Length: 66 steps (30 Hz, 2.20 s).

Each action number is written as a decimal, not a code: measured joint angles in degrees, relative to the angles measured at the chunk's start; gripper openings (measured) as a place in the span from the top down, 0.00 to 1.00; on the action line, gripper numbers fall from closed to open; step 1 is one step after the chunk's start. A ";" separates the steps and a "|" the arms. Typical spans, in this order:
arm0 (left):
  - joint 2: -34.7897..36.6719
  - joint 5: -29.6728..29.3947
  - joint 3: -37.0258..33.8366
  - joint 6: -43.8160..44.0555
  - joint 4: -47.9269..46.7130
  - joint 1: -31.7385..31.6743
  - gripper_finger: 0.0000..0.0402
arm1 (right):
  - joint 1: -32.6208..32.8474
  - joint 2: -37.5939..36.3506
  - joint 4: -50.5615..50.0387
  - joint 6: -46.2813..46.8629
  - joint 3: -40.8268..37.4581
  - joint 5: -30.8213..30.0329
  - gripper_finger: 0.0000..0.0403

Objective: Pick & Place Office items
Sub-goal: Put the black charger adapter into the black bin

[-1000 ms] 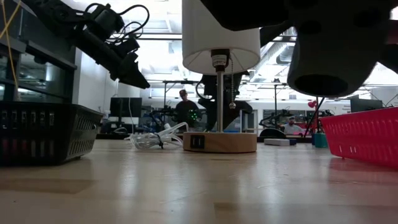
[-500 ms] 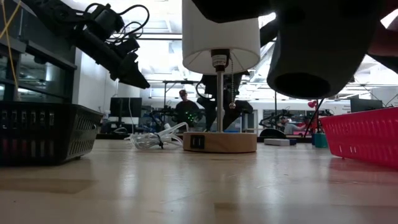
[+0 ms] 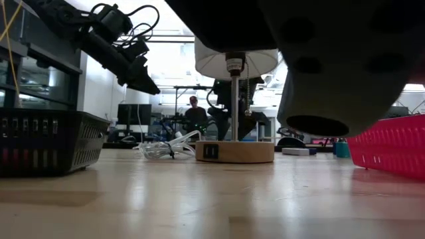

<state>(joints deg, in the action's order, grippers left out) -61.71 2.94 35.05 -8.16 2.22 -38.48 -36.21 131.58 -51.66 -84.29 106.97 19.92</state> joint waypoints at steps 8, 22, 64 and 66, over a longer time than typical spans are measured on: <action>0.00 0.00 0.00 0.00 0.02 -0.02 0.57 | 0.05 -0.01 -0.87 -0.02 0.00 0.00 0.43; 0.00 -0.01 0.00 0.00 0.02 -0.01 0.57 | 0.20 -0.01 -0.91 0.52 0.00 -0.03 0.53; 0.00 0.00 0.00 0.00 0.02 -0.01 0.57 | 0.20 -0.01 -0.44 5.61 0.00 -0.11 0.59; 0.00 0.00 0.00 0.00 0.02 -0.01 0.57 | 0.20 -0.01 -0.46 5.93 0.00 -0.13 0.59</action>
<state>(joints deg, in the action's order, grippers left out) -61.71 2.94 35.05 -8.16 2.24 -38.49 -36.01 131.57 -52.12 -78.36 106.98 19.79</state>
